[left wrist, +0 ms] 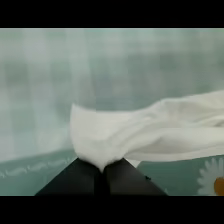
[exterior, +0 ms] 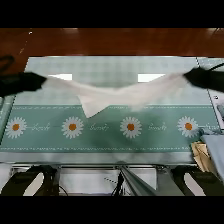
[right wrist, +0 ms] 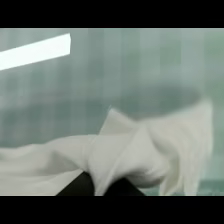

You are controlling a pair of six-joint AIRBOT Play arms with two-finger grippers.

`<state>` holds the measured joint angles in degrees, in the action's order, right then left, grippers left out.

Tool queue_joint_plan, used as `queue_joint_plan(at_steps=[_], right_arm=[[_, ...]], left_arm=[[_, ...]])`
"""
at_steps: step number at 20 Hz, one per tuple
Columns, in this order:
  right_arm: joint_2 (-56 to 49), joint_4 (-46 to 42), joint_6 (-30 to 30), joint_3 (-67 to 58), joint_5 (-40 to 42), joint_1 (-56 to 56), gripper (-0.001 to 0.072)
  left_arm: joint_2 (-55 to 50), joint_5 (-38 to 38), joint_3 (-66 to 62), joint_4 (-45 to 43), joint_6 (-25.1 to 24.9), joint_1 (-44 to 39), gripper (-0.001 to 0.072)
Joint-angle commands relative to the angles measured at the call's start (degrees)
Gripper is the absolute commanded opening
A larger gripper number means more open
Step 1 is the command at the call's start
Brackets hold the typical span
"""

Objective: Fold the shirts.

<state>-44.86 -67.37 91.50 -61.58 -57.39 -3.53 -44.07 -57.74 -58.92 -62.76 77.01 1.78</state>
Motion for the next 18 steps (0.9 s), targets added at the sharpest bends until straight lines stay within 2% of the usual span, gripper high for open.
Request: queue_joint_plan(at_steps=[1,7,11,13,15,17,18], right_arm=[[7.45,-0.57,-0.04,-14.40,-0.74,-3.69,0.0030],[8.00,3.06,2.67,-32.96,-2.05,-4.15,0.0030],[8.00,5.62,6.54,-40.26,-5.92,-4.15,0.0030],[8.00,5.70,8.83,-43.06,-13.05,-4.15,0.0030],[8.00,5.62,10.43,-45.42,-21.68,-4.15,0.0030],[8.00,5.60,12.50,-46.71,-30.67,-4.15,0.0030],[8.00,5.51,13.07,-46.75,-35.26,-4.15,0.0030]], left_arm=[[0.81,0.76,-17.20,1.44,0.22,0.00,0.0023],[5.20,0.74,-43.06,2.16,0.17,0.00,0.0023],[8.68,-0.94,-50.03,2.14,0.22,0.00,0.0023],[10.60,-6.40,-50.47,0.57,1.99,0.02,0.0022],[11.98,-16.00,-50.49,-4.96,7.58,0.04,0.0022],[12.37,-28.57,-50.53,-11.65,15.30,0.04,0.0022],[12.26,-35.80,-50.49,-13.68,16.83,0.04,0.0022]])
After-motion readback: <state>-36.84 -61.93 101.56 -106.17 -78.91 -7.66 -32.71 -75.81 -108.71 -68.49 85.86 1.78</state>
